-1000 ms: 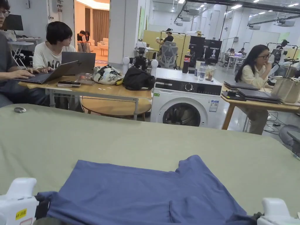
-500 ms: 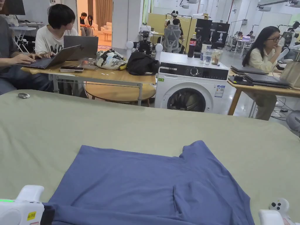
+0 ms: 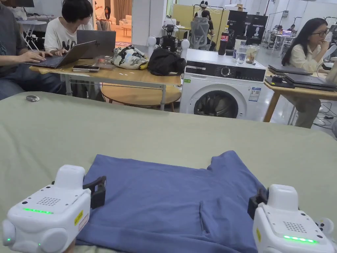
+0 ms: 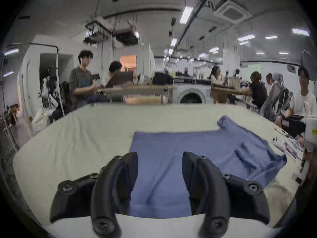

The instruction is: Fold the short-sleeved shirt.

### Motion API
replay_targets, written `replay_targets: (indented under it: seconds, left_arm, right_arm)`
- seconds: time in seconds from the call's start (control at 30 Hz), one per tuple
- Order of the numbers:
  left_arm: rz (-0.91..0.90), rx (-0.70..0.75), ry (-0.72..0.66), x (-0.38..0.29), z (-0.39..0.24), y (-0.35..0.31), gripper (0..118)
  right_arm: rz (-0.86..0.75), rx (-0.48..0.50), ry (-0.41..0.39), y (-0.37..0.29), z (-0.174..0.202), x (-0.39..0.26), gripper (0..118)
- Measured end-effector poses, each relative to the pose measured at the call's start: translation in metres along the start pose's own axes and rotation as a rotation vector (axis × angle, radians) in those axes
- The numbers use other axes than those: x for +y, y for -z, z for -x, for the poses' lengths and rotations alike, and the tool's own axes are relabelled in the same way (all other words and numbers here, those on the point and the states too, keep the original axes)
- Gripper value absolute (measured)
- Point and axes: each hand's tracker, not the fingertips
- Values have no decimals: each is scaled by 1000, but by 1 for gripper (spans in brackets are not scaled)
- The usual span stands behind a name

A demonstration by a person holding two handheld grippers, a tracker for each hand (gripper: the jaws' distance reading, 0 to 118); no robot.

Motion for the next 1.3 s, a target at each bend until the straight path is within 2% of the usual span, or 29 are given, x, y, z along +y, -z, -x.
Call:
replay_targets:
  seconds: [0.03, 0.07, 0.13, 0.3, 0.6, 0.63, 0.67, 0.7, 0.73, 0.77, 0.83, 1.03, 1.07, 1.13, 1.17, 1.23, 1.3]
  left_arm:
    - [-11, -5, 1, 2, -5, -1, 10]
    - [-16, -5, 8, 5, -11, -3, 0]
    - [-22, 55, 41, 7, -21, -3, 0]
    - [52, 28, -1, 17, -15, 0, 0]
    - [478, -43, -128, 23, 56, 15, 0]
    - [518, -50, -145, 20, 65, 18, 3]
    - [553, -42, -157, 18, 73, 21, 11]
    - [570, -45, -178, 15, 80, 22, 22]
    - [585, -40, -199, 13, 84, 24, 40]
    - [617, -26, -211, 9, 90, 28, 53]
    - [667, -1, -219, 1, 96, 37, 68]
    - [905, 104, -185, -46, 97, 72, 69]
    - [861, 76, -196, -49, 96, 70, 68]
    - [834, 108, -184, -44, 89, 65, 65]
    - [827, 124, -117, -41, 80, 64, 58]
    - [824, 79, -6, -41, 70, 61, 35]
    - [819, 61, -23, -40, 71, 59, 31]
  right_arm:
    - [-11, -2, 3, -1, 4, -1, 0]
    - [-22, 0, 10, -3, 7, -1, 0]
    - [-27, 12, 17, -4, 14, 1, 0]
    - [15, 67, 55, 1, 20, 1, 0]
    - [80, 87, 10, 4, 23, -8, 0]
    - [88, 90, 9, 5, 23, -10, 0]
    - [97, 96, 11, 5, 23, -11, 0]
    - [104, 99, 10, 6, 23, -12, 0]
    - [112, 98, 6, 7, 24, -14, 0]
    - [120, 99, 2, 7, 24, -15, 0]
    - [133, 101, -9, 9, 25, -18, 0]
    - [181, 103, -20, 13, 24, -24, 0]
    - [191, 102, -20, 13, 23, -25, 0]
    - [211, 101, -19, 13, 20, -26, 0]
    - [220, 100, -20, 12, 18, -27, 0]
    - [237, 90, -24, 12, 13, -27, 0]
    - [272, 76, -35, 12, 6, -26, 0]
